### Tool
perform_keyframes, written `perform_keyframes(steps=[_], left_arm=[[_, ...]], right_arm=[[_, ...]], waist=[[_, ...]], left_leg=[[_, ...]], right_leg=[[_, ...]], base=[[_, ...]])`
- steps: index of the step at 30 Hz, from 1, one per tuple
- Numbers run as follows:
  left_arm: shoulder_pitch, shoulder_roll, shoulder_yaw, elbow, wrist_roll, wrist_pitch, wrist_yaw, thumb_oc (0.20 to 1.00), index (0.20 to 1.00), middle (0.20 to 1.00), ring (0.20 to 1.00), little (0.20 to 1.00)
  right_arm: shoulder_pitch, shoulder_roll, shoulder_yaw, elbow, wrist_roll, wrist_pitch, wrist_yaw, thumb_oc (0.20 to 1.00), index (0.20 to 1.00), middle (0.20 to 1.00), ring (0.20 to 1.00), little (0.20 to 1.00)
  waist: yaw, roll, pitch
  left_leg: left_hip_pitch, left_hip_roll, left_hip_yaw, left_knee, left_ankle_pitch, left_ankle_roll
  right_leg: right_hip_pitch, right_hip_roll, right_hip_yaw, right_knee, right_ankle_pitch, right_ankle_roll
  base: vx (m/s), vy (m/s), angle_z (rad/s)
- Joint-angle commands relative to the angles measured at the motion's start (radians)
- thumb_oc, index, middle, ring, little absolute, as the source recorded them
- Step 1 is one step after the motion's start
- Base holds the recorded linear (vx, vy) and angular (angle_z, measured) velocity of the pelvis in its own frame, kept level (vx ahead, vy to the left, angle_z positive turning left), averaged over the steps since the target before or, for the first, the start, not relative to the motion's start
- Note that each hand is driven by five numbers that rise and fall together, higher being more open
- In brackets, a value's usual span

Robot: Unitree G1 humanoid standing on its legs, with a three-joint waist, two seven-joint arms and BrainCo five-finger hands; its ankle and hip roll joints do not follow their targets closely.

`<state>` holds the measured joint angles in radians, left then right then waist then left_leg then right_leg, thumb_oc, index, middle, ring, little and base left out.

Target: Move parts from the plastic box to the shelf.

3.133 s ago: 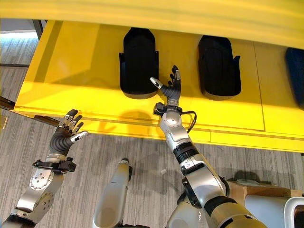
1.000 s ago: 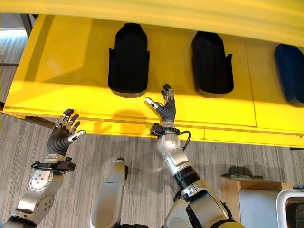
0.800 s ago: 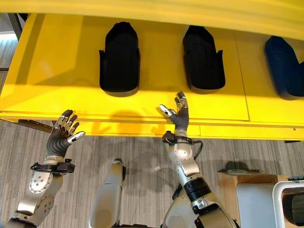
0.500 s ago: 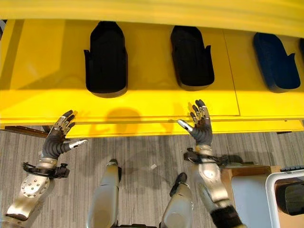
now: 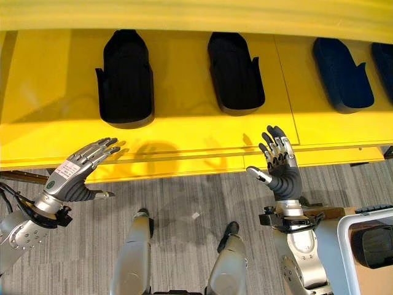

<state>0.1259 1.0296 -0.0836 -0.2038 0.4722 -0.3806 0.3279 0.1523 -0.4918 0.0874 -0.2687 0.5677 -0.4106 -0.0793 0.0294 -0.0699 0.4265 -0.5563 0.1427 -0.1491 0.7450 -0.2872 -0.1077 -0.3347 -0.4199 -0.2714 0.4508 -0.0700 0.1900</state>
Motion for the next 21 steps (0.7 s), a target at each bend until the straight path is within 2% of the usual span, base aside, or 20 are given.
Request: perform_keyframes(steps=[1, 9, 16, 21], left_arm=[[0.007, -0.02, -0.001, 0.007, 0.024, -0.031, 0.016, 1.0, 1.0, 1.0, 1.0, 1.0], [-0.042, -0.085, -0.019, 0.102, 0.099, 0.009, 0.007, 1.0, 1.0, 1.0, 1.0, 1.0], [-0.07, -0.123, -0.01, 0.135, 0.119, 0.034, 0.004, 1.0, 1.0, 1.0, 1.0, 1.0], [-0.115, -0.153, -0.042, 0.197, 0.131, 0.052, -0.002, 1.0, 1.0, 1.0, 1.0, 1.0]], right_arm=[[-0.016, -0.02, -0.039, -0.009, 0.022, -0.061, 0.013, 1.0, 1.0, 1.0, 1.0, 1.0], [-0.015, 0.025, -0.092, -0.006, -0.029, -0.056, -0.023, 1.0, 1.0, 1.0, 1.0, 1.0], [-0.021, 0.044, -0.09, -0.009, -0.028, -0.038, -0.017, 1.0, 1.0, 1.0, 1.0, 1.0], [-0.031, 0.051, -0.082, -0.012, -0.024, -0.026, -0.013, 1.0, 1.0, 1.0, 1.0, 1.0]], waist=[[0.001, -0.019, -0.067], [-0.018, -0.029, -0.081], [-0.027, -0.034, -0.085], [-0.033, -0.038, -0.087]], left_leg=[[0.02, 0.018, 0.025, -0.051, 0.078, 0.004], [0.017, 0.026, 0.031, -0.039, 0.069, 0.003], [0.012, 0.027, 0.033, -0.03, 0.064, 0.003], [0.012, 0.03, 0.035, -0.032, 0.064, 0.003]], right_leg=[[-0.031, -0.01, 0.045, 0.195, -0.074, -0.011], [-0.044, 0.003, 0.066, 0.195, -0.08, -0.013], [-0.049, 0.011, 0.076, 0.196, -0.083, -0.018], [-0.056, 0.014, 0.085, 0.195, -0.082, -0.021]], base=[[0.0, 0.0, 0.0], [0.01, 0.002, -0.04], [0.0, 0.004, -0.05], [0.01, 0.005, -0.08]])
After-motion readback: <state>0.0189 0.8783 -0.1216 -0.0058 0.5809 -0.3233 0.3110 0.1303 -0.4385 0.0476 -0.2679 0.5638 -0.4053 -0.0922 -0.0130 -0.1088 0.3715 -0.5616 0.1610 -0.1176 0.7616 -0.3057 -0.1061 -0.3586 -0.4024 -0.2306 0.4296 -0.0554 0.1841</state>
